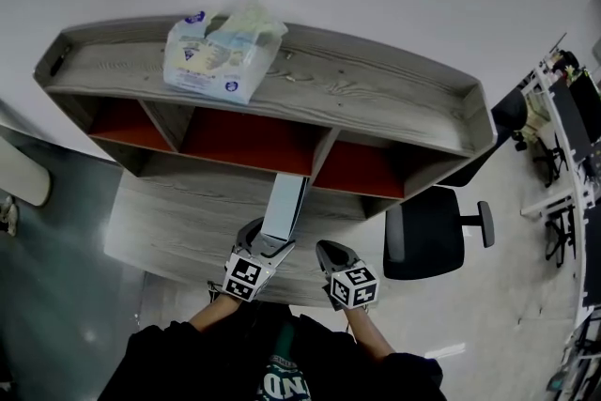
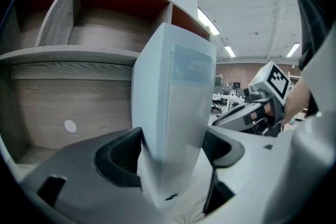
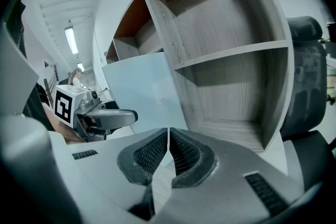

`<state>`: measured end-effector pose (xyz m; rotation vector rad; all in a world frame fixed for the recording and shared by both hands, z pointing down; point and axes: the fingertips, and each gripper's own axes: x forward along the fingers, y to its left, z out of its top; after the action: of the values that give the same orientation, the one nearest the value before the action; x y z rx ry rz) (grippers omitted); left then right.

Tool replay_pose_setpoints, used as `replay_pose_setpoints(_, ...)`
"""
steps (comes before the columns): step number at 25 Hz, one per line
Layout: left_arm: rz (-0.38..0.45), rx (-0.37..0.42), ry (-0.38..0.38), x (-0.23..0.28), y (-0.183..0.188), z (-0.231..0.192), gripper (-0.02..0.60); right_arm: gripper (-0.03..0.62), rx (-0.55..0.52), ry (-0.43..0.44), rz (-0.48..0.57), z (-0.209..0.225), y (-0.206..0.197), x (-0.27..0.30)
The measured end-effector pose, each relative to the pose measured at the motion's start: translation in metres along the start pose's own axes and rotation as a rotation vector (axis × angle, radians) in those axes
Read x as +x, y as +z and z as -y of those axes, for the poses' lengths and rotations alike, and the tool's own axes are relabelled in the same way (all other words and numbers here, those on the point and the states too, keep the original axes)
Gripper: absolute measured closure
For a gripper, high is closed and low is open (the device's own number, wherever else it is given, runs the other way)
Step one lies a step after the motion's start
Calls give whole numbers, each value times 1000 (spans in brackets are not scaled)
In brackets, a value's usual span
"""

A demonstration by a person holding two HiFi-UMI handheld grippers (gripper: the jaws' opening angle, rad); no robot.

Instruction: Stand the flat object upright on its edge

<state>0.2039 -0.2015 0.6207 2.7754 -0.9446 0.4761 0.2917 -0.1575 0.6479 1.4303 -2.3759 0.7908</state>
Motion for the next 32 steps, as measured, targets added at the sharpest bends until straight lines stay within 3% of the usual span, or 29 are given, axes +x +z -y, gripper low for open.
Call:
replay_pose_setpoints(6,-10,-5,120,3,1,9,224,556,10,-4,2,2,-3,-5)
replay_pose_setpoints(9,-16,-15,144,7,2,12,222,556,17,-11,1,4,-6,-9)
replay_pose_setpoints(19,2,-58,72,8,1,8,219,556,34,-16,-1,0,-15,-16)
replay_pose_setpoints(23,-3,-90,95,12,5,12,218,556,41,-17,1,-7,-16,-18)
replay_pose_setpoints(27,16,-85,106,13,2,12,216,556,57,-46,11,-14,-23,-29)
replay_pose_setpoints(32,7,-89,51,10,-2,7,203,556,75,-112,31,-23,-32,-47)
